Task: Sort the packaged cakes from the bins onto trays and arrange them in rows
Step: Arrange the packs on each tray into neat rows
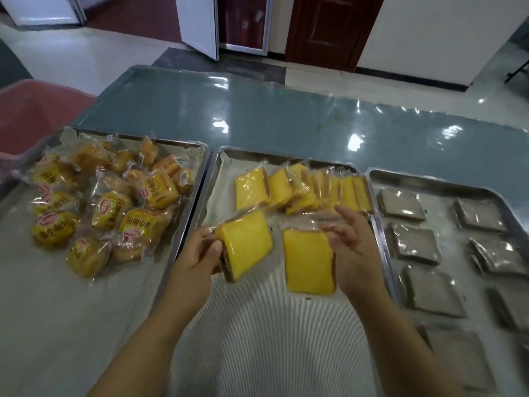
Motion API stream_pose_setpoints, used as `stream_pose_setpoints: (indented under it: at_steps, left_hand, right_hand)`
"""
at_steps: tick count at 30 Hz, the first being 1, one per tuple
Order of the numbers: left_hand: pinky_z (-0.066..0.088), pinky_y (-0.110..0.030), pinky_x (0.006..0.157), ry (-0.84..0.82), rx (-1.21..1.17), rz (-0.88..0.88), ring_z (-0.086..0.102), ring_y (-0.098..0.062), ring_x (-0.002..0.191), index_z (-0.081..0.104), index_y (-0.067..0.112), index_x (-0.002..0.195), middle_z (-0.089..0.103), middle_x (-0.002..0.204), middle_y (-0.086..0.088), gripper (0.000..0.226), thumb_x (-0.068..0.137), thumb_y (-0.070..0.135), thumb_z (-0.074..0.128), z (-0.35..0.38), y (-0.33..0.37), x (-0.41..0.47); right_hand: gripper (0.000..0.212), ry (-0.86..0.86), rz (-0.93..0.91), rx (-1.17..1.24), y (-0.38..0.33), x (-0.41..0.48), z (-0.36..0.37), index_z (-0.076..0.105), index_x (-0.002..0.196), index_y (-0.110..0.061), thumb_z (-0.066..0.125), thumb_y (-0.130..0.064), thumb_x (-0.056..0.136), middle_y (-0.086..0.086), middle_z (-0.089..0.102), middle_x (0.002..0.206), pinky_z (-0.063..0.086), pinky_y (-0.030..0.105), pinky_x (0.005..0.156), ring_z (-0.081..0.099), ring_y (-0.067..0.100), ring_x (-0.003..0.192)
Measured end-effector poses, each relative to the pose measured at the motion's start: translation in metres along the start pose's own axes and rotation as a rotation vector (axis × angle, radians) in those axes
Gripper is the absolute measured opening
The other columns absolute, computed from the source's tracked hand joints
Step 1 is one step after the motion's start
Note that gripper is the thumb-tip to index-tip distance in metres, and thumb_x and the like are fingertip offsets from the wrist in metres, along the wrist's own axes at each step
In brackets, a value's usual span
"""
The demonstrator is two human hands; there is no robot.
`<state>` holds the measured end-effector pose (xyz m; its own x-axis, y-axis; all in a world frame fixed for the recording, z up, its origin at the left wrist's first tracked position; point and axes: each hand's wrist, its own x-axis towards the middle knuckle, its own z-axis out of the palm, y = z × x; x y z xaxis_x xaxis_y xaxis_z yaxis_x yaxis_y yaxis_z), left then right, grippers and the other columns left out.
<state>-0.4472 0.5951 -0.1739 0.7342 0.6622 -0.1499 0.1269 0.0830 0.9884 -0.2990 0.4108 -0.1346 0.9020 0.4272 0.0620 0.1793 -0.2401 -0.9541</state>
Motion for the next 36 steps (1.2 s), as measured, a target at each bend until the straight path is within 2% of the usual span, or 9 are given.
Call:
stream_pose_setpoints:
  at_steps: [5,8,11,14,17,20,23,29,36]
  left_hand:
    - [0.051,-0.041,0.084,-0.141,-0.074,-0.290,0.061,-0.020,0.092,0.057,0.038,0.118,0.064,0.102,-0.004,0.030,0.098,0.018,0.045,-0.008,-0.022,-0.031]
    - [0.049,-0.050,0.092,-0.198,0.281,-0.387,0.058,-0.026,0.105,0.044,0.039,0.133,0.059,0.117,-0.007,0.037,0.099,0.023,0.044,-0.008,-0.034,-0.041]
    - [0.040,-0.046,0.103,-0.117,0.672,-0.215,0.043,-0.025,0.126,0.023,0.024,0.148,0.038,0.144,-0.006,0.057,0.097,0.029,0.048,-0.001,-0.036,-0.045]
    - [0.024,-0.040,0.112,-0.136,0.953,-0.016,0.021,-0.025,0.139,0.019,0.021,0.150,0.020,0.154,-0.005,0.068,0.093,0.033,0.054,0.007,-0.027,-0.051]
    - [0.012,-0.039,0.116,-0.332,1.174,0.131,0.004,-0.022,0.142,0.021,0.027,0.148,0.012,0.155,0.002,0.081,0.082,0.045,0.064,0.014,-0.022,-0.053]
    - [0.001,-0.041,0.118,-0.601,1.256,0.081,-0.010,-0.022,0.144,0.007,0.029,0.151,-0.003,0.158,0.005,0.101,0.075,0.049,0.071,0.020,-0.024,-0.048]
    - [-0.001,-0.037,0.118,-0.706,1.375,0.069,-0.001,-0.022,0.145,0.005,0.024,0.151,0.003,0.158,-0.001,0.106,0.074,0.047,0.073,0.025,-0.024,-0.038]
    - [0.023,-0.030,0.107,-0.652,1.374,0.238,0.039,-0.017,0.123,0.033,0.025,0.141,0.045,0.134,0.002,0.090,0.068,0.057,0.073,0.021,-0.019,-0.047]
    - [0.033,-0.034,0.103,-0.649,1.333,0.233,0.038,-0.017,0.122,0.032,0.030,0.141,0.042,0.133,0.007,0.096,0.062,0.064,0.073,0.006,-0.043,-0.109]
  right_hand:
    - [0.055,-0.331,0.160,-0.134,0.019,-0.028,-0.041,0.044,0.135,-0.025,0.051,0.001,0.087,-0.003,0.071,0.089,0.041,0.010,0.078,0.062,-0.006,0.089]
    - [0.059,-0.552,0.271,-0.444,0.030,-0.035,-0.052,0.032,0.146,-0.031,0.051,-0.008,0.095,-0.007,0.065,0.117,0.042,0.012,0.080,0.059,-0.001,0.101]
    - [0.067,-0.568,0.194,-0.767,0.042,-0.040,-0.055,0.020,0.150,-0.029,0.056,-0.028,0.093,-0.001,0.035,0.152,0.033,0.035,0.109,0.035,0.019,0.137]
    - [0.078,-0.550,0.169,-0.832,0.043,-0.052,-0.053,0.018,0.151,-0.026,0.061,-0.041,0.088,0.000,0.022,0.157,0.024,0.043,0.115,0.019,0.024,0.143]
    - [0.098,-0.550,0.205,-0.971,0.045,-0.069,-0.052,0.012,0.151,-0.022,0.067,-0.055,0.077,0.003,0.013,0.157,0.024,0.047,0.115,0.011,0.026,0.143]
    - [0.107,-0.555,0.216,-1.077,0.055,-0.083,-0.049,0.013,0.148,-0.017,0.072,-0.058,0.070,0.006,0.020,0.153,0.027,0.045,0.112,0.019,0.027,0.140]
    - [0.102,-0.541,0.152,-1.090,0.062,-0.090,-0.049,0.017,0.148,-0.016,0.074,-0.052,0.072,0.004,0.028,0.150,0.026,0.043,0.113,0.026,0.026,0.137]
    - [0.104,-0.654,0.078,-0.953,0.063,-0.104,-0.060,0.017,0.150,-0.024,0.080,-0.039,0.068,-0.004,0.031,0.149,0.022,0.039,0.113,0.026,0.021,0.136]
    - [0.111,-0.796,0.073,-0.940,0.066,-0.137,-0.072,0.007,0.150,-0.030,0.080,-0.032,0.068,-0.007,0.026,0.151,0.018,0.038,0.112,0.018,0.018,0.139]
